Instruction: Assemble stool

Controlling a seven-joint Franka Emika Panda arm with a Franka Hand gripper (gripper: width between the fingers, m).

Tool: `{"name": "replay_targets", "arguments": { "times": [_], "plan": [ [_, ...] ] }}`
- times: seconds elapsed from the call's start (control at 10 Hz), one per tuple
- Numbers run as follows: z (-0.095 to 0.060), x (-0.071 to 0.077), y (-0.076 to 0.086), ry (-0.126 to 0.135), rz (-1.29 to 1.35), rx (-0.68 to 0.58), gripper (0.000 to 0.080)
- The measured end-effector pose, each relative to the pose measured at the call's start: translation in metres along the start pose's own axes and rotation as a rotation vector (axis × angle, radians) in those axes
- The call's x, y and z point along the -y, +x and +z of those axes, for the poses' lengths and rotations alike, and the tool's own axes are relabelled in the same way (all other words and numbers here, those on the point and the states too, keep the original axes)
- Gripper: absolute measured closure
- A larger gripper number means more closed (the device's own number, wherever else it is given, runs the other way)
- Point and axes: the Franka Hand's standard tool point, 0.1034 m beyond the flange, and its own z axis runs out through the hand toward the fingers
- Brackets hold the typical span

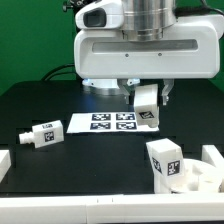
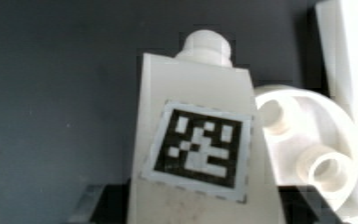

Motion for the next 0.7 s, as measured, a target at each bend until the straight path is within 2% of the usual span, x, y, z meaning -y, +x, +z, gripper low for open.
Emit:
{"name": "replay_targets", "arguments": {
  "times": [0.1, 0.2, 0.3, 0.4, 0.5, 0.6, 0.7],
  "plan": [
    [-0.004, 0.011, 0.009, -0.006, 0.035, -0.099, 0.0476],
    [-0.011, 0.044, 0.009, -0.014, 0.009, -0.199, 0.0476],
    [-0.015, 0.065, 0.017, -0.004, -0.039, -0.278, 0.0476],
    [-0.017, 0.074, 0.024, 0.008, -0.063, -0.363, 0.0476],
    [-0.013, 0.072, 0.020, 0.015, -0.064, -0.386, 0.0476],
    [-0.010, 0.073, 0.018, 0.017, -0.072, -0.396, 0.0476],
    [-0.010, 0.072, 0.019, 0.006, -0.101, -0.397, 0.0476]
  ]
}}
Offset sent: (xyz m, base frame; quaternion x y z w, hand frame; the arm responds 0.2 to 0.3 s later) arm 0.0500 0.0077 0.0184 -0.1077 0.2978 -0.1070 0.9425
